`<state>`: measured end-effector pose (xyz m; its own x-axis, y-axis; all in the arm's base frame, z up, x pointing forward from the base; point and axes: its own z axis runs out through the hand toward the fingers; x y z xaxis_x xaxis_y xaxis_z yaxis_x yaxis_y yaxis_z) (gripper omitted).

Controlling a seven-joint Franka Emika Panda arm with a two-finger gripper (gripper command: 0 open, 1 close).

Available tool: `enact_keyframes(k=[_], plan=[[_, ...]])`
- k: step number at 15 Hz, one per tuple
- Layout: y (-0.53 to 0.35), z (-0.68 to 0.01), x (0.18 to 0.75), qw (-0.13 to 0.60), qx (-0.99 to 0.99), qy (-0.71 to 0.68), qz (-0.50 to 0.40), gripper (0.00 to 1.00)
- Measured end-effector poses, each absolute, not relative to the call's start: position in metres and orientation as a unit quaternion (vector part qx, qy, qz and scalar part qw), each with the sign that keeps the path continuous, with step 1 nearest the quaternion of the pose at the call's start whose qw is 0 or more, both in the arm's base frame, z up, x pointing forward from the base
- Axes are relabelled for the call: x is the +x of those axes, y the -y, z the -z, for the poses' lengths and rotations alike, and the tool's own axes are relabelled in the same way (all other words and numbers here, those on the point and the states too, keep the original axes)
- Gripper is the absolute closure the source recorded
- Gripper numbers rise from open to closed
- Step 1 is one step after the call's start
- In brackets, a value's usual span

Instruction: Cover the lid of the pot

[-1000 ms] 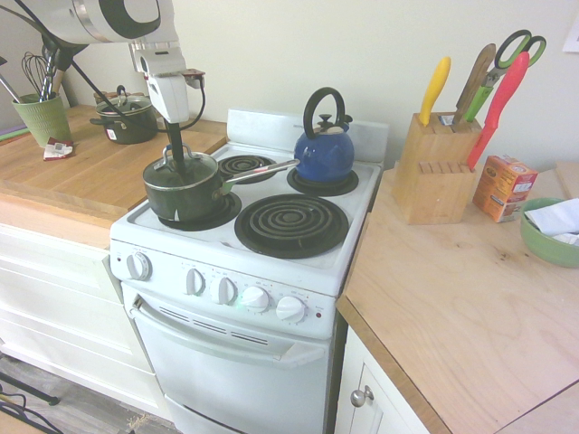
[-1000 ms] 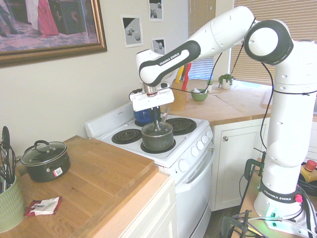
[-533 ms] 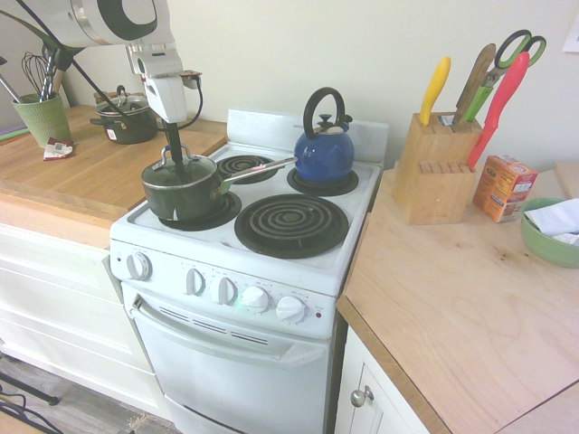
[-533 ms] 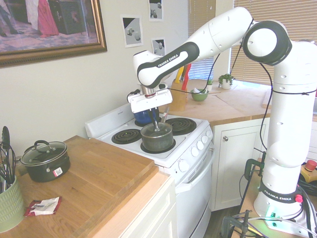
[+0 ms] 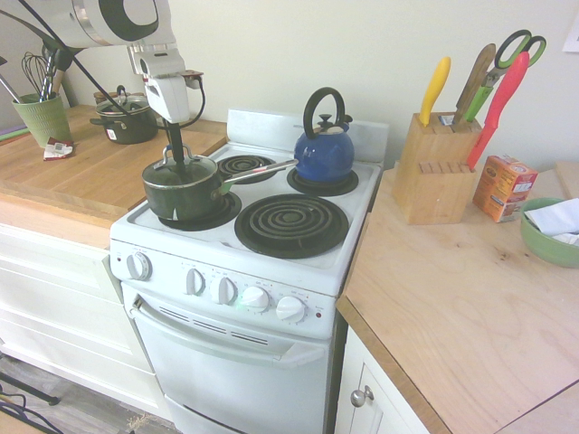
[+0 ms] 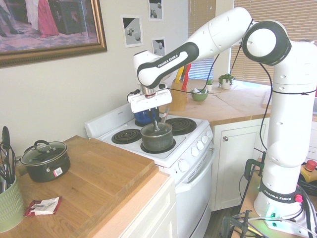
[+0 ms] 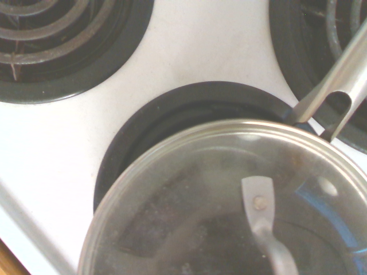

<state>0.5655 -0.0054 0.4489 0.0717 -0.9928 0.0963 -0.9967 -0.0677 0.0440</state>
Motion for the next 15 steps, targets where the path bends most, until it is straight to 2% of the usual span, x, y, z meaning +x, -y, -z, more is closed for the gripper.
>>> enact_keyframes(k=[6, 10, 15], plan=[[0.004, -0.465, 0.564, 0.035, 0.731, 0.68, -0.034, 0.0], [-0.003, -0.523, 0.545, 0.007, 0.733, 0.678, -0.063, 0.0], [-0.031, -0.629, 0.504, -0.039, 0.741, 0.661, -0.11, 0.0]])
